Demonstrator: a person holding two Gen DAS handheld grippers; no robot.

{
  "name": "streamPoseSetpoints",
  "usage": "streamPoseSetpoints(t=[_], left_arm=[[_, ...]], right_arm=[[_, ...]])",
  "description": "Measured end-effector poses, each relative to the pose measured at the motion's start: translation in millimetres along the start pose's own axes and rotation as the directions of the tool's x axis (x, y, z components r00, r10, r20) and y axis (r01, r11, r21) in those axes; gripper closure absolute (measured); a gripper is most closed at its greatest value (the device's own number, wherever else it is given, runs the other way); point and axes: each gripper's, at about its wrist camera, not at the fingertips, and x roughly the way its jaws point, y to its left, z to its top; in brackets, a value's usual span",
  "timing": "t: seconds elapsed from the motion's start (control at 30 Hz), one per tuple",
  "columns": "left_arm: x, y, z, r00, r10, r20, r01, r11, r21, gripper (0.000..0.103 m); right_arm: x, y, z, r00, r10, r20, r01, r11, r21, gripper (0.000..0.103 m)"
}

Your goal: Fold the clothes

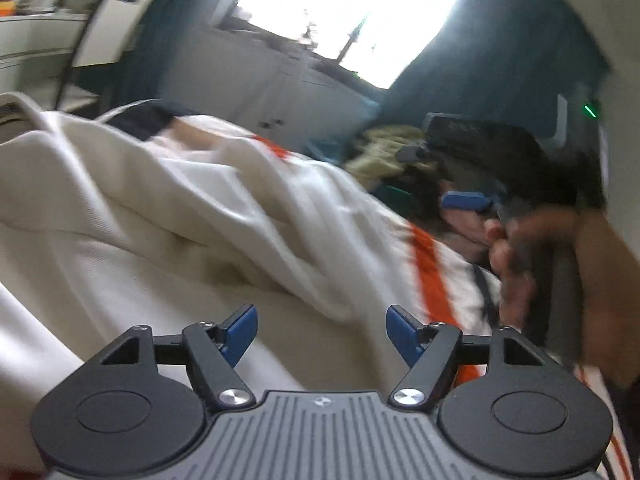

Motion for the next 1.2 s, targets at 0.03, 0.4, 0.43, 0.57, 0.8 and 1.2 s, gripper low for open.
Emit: streamPoseSetpoints(t=[0.03,0.4,0.43,0.57,0.8,1.2], left_arm=[[8.4,6.4,2.2,1.0,0.015,0.004,-0.015,1.0,-0.021,0.03],[63.0,32.1,5.8,1.0,-0.003,-0.003,0.003,0.995,-0.101,0.03],[64.6,32.5,6.3,1.0,-0.005,-0.003,0.004,0.994,-0.107,0.03],[71.2,34.0,8.4,1.0,-0.01,-0.003,0.009,0.992,-0.128,0.03],[60.3,22.5,14.5,1.0,-0.025,-0.004,0.024,0.985,-0.172,0.03],[-6.1,-25.4,3.9,0.996,-0.022,0.083,0.025,0.999,-0.042,0.026]], right_arm=[[26.6,8.7,8.4,1.0,-0.002,-0.031,0.001,1.0,-0.021,0.023],[198.3,60.4,18.9,0.963,-0.201,-0.182,0.162,0.965,-0.205,0.036],[206.1,59.8,15.8,0.953,-0.218,-0.211,0.174,0.962,-0.21,0.062],[188.6,52.0,16.4,0.949,-0.257,-0.181,0.218,0.953,-0.208,0.089],[55.4,4.6,49.9,0.948,-0.281,0.146,0.294,0.953,-0.075,0.089],[-180.4,-164.2,-22.3,0.827,-0.466,0.316,0.38,0.876,0.297,0.089]])
